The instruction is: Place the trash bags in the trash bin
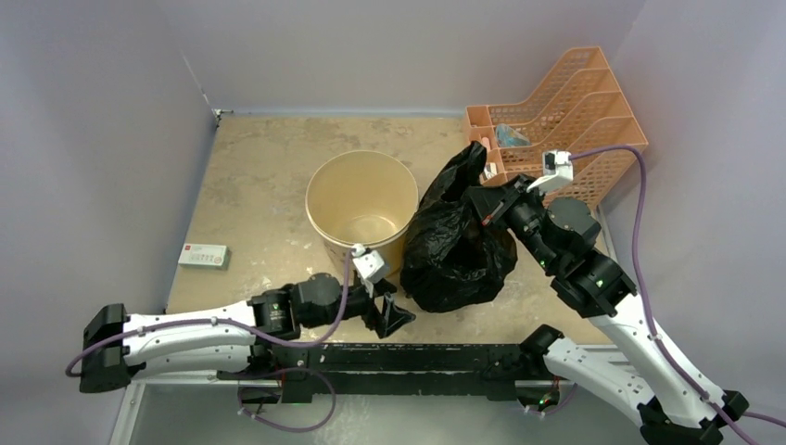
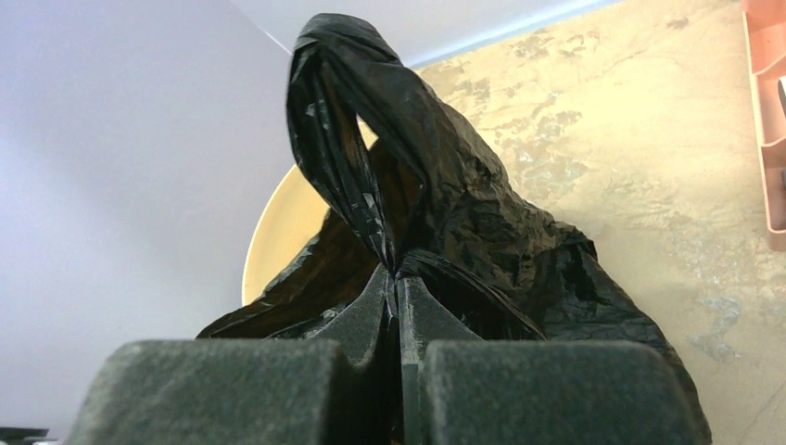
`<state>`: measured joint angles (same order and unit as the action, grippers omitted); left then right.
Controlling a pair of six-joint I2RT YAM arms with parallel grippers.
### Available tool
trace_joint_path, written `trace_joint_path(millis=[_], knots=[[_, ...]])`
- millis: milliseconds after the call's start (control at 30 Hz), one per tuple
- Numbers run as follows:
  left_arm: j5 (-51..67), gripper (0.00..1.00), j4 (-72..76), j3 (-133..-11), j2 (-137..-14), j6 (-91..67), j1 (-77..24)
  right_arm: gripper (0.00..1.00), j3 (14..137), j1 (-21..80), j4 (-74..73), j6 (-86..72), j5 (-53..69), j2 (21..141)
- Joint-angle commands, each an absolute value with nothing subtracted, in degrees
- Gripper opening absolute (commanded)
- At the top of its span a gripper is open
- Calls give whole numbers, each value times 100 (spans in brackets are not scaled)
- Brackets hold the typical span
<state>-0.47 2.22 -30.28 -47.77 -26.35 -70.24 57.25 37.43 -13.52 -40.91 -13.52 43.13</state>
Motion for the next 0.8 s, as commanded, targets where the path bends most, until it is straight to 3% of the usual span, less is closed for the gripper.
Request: trace_joint_path(millis=[0, 167, 400, 767], knots=[[-1755, 78, 2206, -2305, -4834, -1988, -7670, 0, 6041, 3718, -1121, -4054, -1213, 4232], [-2011, 79, 4227, -1245, -5140, -1641, -7824, 0, 6016, 3721, -1052, -4212, -1127, 4204], [-1846, 82, 7102, -923, -6798, -597, -7875, 0, 6033, 3722, -1036, -4245, -1059, 4171], [-2316, 82, 9131, -1303, -8676, -295, -7858, 0, 6076, 3720, -1015, -4277, -837, 4210]])
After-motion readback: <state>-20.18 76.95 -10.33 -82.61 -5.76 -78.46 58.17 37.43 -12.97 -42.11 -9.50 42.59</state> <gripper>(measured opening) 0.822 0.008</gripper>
